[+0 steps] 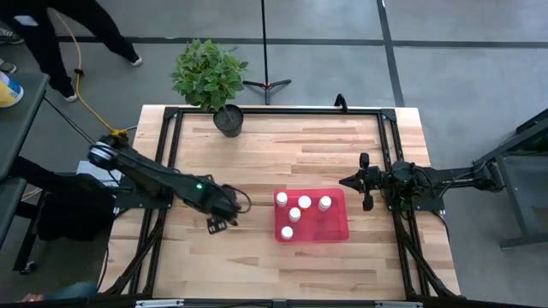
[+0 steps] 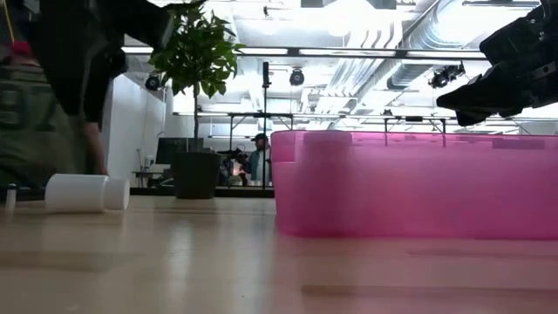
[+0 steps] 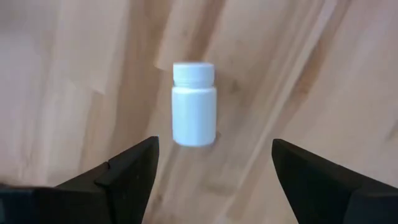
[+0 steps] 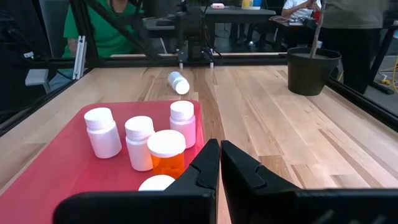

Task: Pick and place pill bottles into a basket
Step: Put the white pill bottle into the pink bin

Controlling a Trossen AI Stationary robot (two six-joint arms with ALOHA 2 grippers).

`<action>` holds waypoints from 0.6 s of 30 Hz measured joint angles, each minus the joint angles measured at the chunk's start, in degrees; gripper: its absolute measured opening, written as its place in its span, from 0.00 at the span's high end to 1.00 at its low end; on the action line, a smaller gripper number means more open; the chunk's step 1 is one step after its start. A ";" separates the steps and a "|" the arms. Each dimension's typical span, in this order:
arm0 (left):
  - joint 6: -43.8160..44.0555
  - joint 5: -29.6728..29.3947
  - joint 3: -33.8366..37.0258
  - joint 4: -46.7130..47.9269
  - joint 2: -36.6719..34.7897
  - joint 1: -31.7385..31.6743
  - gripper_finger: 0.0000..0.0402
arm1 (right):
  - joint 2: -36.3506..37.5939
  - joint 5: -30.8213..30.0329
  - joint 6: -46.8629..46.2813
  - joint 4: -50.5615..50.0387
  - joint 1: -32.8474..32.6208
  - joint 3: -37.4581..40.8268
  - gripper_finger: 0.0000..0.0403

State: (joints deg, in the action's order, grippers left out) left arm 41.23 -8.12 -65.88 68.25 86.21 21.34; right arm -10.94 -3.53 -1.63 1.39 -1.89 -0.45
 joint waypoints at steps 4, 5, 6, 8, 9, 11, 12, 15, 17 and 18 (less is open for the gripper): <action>-3.14 -2.92 5.97 -4.95 -5.39 -0.49 0.14 | 0.00 -0.02 0.04 0.00 -0.01 0.00 0.98; -3.41 -2.87 7.43 -6.09 -6.46 -0.92 0.14 | 0.00 -0.04 0.05 0.00 -0.01 0.00 0.98; -3.51 -2.51 8.93 -6.95 -7.52 -1.67 0.14 | 0.00 -0.05 0.07 0.01 -0.01 0.00 0.98; -4.48 -1.24 11.67 -9.03 -8.98 -3.76 0.14 | 0.00 -0.09 0.14 0.02 0.00 0.00 0.98; -5.68 -1.19 13.13 -10.13 -9.49 -4.81 0.14 | 0.00 -0.09 0.15 0.02 0.00 0.00 0.98; -8.68 -1.19 15.72 -11.09 -10.08 -7.30 0.14 | -0.26 -0.13 -0.30 0.04 -0.02 0.00 0.98; -10.26 -0.82 16.70 -12.33 -10.25 -8.73 0.14 | -0.34 -0.13 -0.83 0.04 -0.02 0.00 0.98; -14.71 1.89 19.58 -15.09 -10.32 -13.81 0.14 | -0.75 -0.13 -1.29 0.07 -0.01 0.00 0.98; -17.04 2.04 21.32 -15.82 -10.32 -16.93 0.14 | -0.79 -0.14 -2.27 0.07 0.00 0.00 0.98; -18.29 2.45 22.12 -17.08 -10.32 -18.50 0.14 | -0.77 -0.13 -2.38 0.07 0.00 0.00 0.98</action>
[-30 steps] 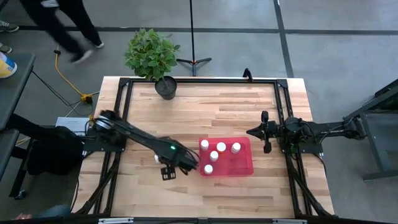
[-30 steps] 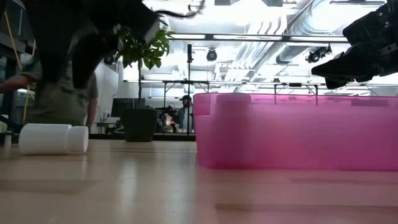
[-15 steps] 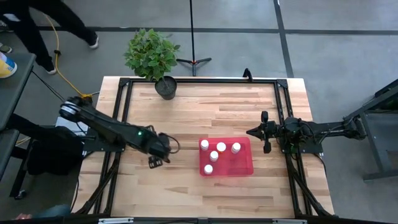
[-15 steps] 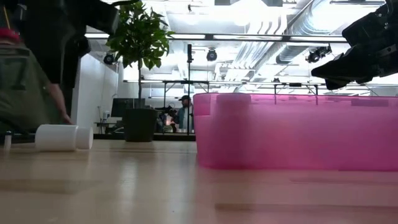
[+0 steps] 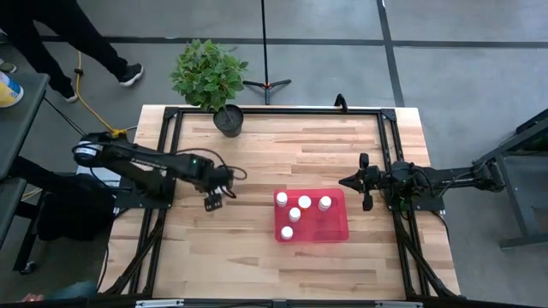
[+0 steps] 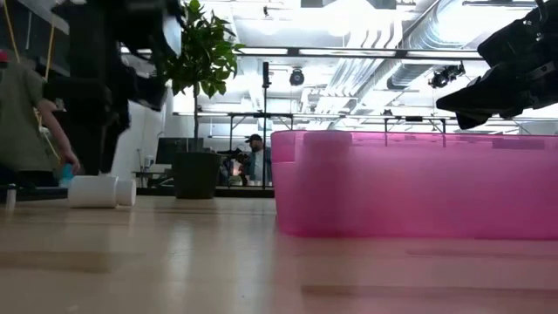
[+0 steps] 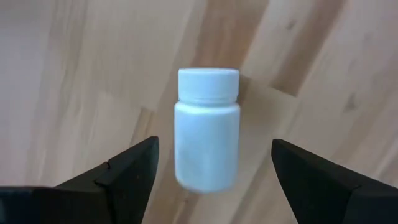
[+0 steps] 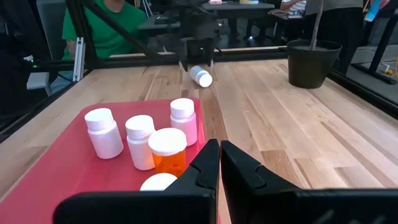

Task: Pick and place pill bottles into a basket
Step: Put the white pill bottle into the pink bin

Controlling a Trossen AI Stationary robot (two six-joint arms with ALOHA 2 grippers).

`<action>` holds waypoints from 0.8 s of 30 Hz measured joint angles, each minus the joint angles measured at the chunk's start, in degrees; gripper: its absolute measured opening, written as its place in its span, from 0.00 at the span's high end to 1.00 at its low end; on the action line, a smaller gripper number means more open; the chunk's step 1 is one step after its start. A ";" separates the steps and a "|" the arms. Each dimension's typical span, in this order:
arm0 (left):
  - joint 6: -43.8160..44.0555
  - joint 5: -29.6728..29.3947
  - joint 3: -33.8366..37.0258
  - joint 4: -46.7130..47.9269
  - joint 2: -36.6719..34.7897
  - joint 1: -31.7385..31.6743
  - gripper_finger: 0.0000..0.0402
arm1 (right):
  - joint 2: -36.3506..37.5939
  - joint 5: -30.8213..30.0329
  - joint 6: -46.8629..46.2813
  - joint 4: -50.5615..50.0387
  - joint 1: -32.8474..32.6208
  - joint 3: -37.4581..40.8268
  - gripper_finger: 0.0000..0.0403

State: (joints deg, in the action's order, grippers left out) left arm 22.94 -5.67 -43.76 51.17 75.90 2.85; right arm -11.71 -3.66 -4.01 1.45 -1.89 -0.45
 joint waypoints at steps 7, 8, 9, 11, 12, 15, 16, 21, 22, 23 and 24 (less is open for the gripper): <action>-8.08 6.75 4.88 -7.10 0.50 -8.47 0.15 | -0.02 0.00 -0.01 0.00 0.00 0.00 0.98; -8.63 6.76 5.25 -7.82 0.50 -9.09 0.15 | -0.07 0.00 0.00 0.00 0.00 0.00 0.98; -9.55 6.77 5.51 -8.89 0.50 -9.64 0.15 | -0.19 0.00 -0.02 0.00 0.00 0.00 0.98; -11.69 6.70 5.80 -10.75 0.50 -10.33 0.15 | -0.40 -0.02 -0.02 0.00 0.00 0.00 0.98; -12.65 6.68 6.00 -11.10 0.49 -10.67 0.15 | -0.60 0.00 -0.02 0.00 -0.01 0.00 0.98; -14.03 6.79 6.13 -11.06 1.00 -11.21 0.15 | -0.95 0.00 -0.03 0.00 -0.02 0.00 0.98; -14.16 6.79 6.13 -10.77 1.16 -11.21 0.15 | -1.05 0.00 -0.03 0.00 0.00 0.00 0.98; -15.78 8.37 6.13 -10.82 2.63 -11.09 0.15 | -1.23 -0.02 -0.02 0.00 -0.02 0.00 0.98; -16.00 8.43 6.13 -11.00 2.97 -11.10 0.15 | -1.27 -0.02 -0.03 0.00 -0.01 0.00 0.98; -16.68 8.37 6.13 -11.05 3.20 -11.10 0.15 | -1.38 -0.02 -0.02 0.00 0.00 0.00 0.98; -17.41 8.35 6.13 -10.92 3.21 -11.10 0.15 | -1.47 -0.07 -0.03 0.00 -0.02 0.00 0.98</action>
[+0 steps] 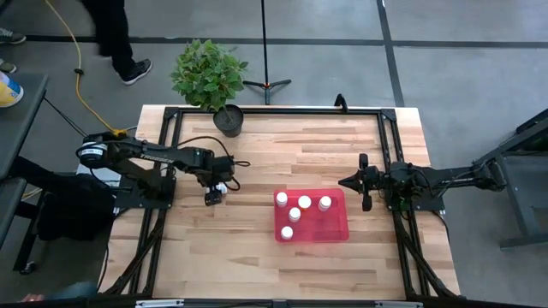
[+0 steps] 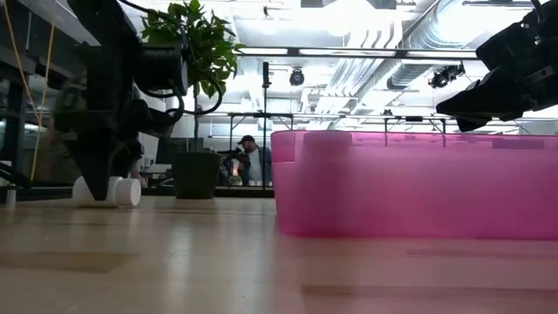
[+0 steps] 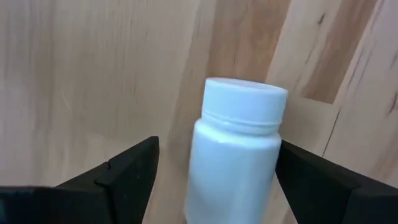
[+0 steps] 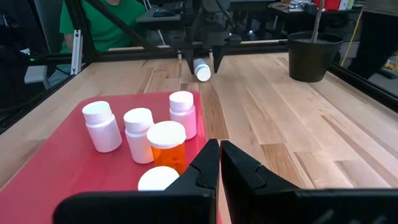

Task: Pick and place pill bottles into a basket
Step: Put the white pill bottle into the pink bin

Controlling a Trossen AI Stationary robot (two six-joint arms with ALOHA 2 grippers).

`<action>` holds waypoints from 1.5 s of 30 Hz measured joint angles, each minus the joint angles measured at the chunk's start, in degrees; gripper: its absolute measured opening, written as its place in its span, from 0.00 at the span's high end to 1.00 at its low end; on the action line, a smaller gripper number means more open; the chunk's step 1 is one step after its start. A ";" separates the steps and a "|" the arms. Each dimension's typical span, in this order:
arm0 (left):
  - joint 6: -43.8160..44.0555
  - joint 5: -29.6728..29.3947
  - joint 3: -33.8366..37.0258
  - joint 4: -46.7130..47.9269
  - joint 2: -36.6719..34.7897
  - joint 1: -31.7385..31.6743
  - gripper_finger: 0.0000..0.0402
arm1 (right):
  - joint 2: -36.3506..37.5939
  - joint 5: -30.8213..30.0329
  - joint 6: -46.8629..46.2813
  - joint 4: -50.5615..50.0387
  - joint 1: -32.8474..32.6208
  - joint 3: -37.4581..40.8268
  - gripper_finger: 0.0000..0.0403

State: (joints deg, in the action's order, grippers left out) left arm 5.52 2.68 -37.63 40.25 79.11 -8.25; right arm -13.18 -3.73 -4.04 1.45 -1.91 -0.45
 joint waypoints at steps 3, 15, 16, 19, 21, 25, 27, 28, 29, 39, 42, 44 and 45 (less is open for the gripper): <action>-1.85 -0.03 0.00 -0.94 -0.09 0.00 0.15 | 0.01 -0.06 0.01 0.00 0.02 0.00 0.98; -3.42 -0.24 0.00 -1.20 -0.09 0.00 0.15 | 0.01 -0.30 -0.01 0.00 0.02 0.00 0.98; -3.60 -0.26 0.00 -1.20 -0.09 0.00 0.15 | 0.01 -0.29 -0.01 0.00 0.02 0.00 0.98; -3.61 -0.28 -0.02 -1.21 -0.09 0.00 0.15 | 0.01 -0.30 -0.01 0.00 0.02 0.00 0.98; -3.61 -0.28 -0.02 -1.19 -0.09 0.00 0.15 | 0.01 -0.32 -0.01 0.00 0.02 0.00 0.98; -3.61 -0.28 -0.02 -1.18 -0.09 0.00 0.17 | 0.01 -0.33 -0.01 0.00 0.02 0.00 0.98; -3.61 -0.28 -0.02 -1.20 -0.09 0.00 0.21 | 0.01 -0.34 -0.01 0.00 0.02 0.00 0.98; -3.61 -0.28 -0.02 -1.20 -0.09 0.00 0.23 | 0.01 -0.34 -0.01 0.00 0.02 0.00 0.98; -3.61 -0.28 -0.02 -1.20 -0.09 0.00 0.26 | 0.01 -0.34 -0.01 0.00 0.02 0.00 0.98; -2.62 -0.72 -0.12 -1.25 -0.11 0.00 0.50 | 0.01 -0.34 -0.01 0.00 0.02 0.00 0.98; -0.88 -0.72 -0.13 -1.40 -0.11 0.00 0.50 | 0.01 -0.34 -0.01 0.00 0.02 0.00 0.98; 0.91 -0.72 -0.11 -2.01 -0.11 0.00 0.50 | 0.01 -0.34 0.00 0.00 0.01 0.00 0.98; 2.01 -0.72 -0.11 -2.50 -0.11 0.00 0.50 | 0.01 -0.34 0.00 0.00 0.02 0.00 0.98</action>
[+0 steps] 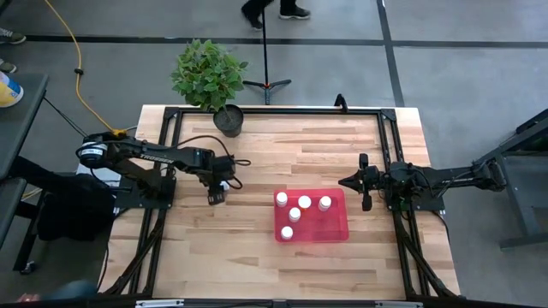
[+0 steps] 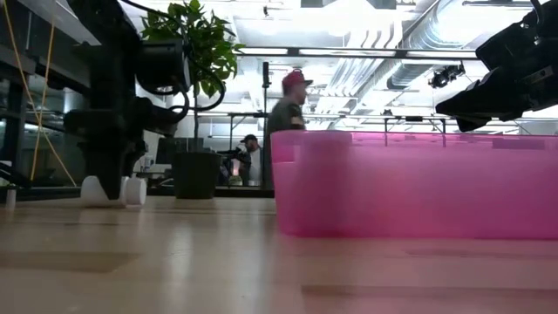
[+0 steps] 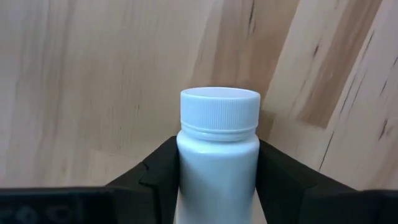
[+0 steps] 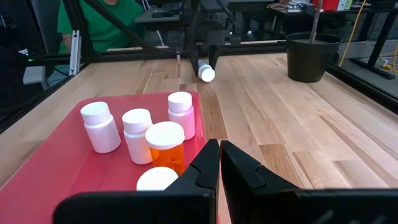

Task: Pick and place pill bottles into a basket
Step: Put the white pill bottle into the pink bin

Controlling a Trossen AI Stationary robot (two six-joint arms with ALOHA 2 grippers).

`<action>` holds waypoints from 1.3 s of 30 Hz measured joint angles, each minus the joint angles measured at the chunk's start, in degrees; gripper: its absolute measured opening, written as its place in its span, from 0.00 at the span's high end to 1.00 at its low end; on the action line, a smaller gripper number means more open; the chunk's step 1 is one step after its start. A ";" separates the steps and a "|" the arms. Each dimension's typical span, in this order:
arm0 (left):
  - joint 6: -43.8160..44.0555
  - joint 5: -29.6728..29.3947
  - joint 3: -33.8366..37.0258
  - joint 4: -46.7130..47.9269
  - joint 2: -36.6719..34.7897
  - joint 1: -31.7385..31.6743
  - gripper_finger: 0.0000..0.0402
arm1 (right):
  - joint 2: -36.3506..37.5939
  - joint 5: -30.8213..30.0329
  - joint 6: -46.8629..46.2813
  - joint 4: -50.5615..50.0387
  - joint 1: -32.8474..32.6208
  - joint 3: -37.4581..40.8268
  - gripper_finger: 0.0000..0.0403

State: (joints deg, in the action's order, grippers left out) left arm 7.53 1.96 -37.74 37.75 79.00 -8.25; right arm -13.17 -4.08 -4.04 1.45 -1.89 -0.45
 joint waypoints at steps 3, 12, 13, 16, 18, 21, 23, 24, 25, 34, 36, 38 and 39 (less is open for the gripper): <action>2.31 1.11 0.00 -2.92 0.00 0.00 0.49 | 0.00 0.00 0.01 0.00 0.00 0.00 0.98; 9.78 4.74 0.02 -16.98 0.00 0.01 0.50 | 0.00 0.07 0.01 0.00 0.00 0.00 0.98; 10.74 4.74 0.02 -18.85 0.00 0.02 0.50 | 0.00 0.09 0.01 0.00 0.00 0.00 0.98; 13.26 4.73 0.03 -24.91 0.00 0.03 0.50 | 0.00 0.10 0.01 0.00 0.00 0.00 0.98; 14.09 4.68 0.04 -28.99 0.00 0.28 0.50 | 0.00 0.11 0.01 0.00 -0.02 -0.01 0.98; 15.09 3.08 0.04 -34.72 0.00 1.62 0.50 | 0.00 0.13 0.01 0.00 -0.02 0.00 0.98; 15.27 1.56 0.04 -38.26 0.00 2.79 0.50 | 0.00 0.13 0.01 0.00 0.00 0.00 0.98; 15.28 0.34 0.04 -39.90 0.00 3.47 0.50 | 0.00 0.15 0.01 0.00 0.00 0.00 0.98; 15.30 -1.02 0.04 -41.36 0.00 4.17 0.50 | 0.00 0.13 0.01 0.00 -0.02 0.00 0.98; 16.74 -10.54 0.04 -58.22 0.00 9.15 0.49 | 0.00 0.15 0.01 0.00 0.00 0.00 0.98; 16.72 -11.84 0.07 -61.25 0.00 9.99 0.49 | 0.00 0.15 0.01 0.02 -0.02 0.00 0.98; 16.35 -12.00 0.07 -64.02 0.00 10.61 0.49 | 0.00 0.15 0.01 0.00 -0.02 0.00 0.98; 16.28 -12.15 0.07 -65.01 0.00 10.92 0.49 | 0.00 0.15 0.01 0.00 -0.02 0.00 0.98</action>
State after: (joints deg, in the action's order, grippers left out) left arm 23.81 -10.20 -37.67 -27.27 79.00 2.67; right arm -13.17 -3.92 -4.03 1.45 -1.91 -0.45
